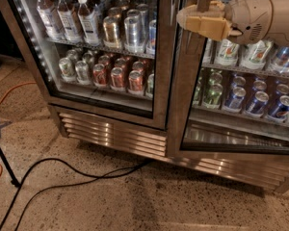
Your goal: Open right fridge door
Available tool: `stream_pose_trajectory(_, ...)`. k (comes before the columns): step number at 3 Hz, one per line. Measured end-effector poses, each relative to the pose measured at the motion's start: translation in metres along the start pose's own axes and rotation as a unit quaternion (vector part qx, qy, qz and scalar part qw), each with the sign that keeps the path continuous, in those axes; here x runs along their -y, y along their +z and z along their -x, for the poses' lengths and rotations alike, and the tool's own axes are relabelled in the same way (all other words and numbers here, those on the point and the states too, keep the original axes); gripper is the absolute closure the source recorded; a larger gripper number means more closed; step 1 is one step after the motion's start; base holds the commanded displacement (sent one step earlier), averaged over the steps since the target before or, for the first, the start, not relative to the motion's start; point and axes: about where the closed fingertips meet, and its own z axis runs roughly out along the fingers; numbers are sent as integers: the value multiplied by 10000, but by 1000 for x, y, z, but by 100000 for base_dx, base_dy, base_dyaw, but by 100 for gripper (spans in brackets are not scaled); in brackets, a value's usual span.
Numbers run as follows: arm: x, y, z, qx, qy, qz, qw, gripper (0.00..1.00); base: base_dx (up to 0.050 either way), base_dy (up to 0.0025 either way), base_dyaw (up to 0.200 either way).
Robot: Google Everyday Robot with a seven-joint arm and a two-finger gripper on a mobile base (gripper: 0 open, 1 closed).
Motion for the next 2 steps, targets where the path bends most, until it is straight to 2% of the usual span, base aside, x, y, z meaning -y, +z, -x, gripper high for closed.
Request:
stream_pose_trajectory(1, 0, 0, 0, 0, 0, 0, 10000, 100, -4951, 1, -6)
stream_pose_trajectory(2, 0, 0, 0, 0, 0, 0, 10000, 100, 0, -1, -19992)
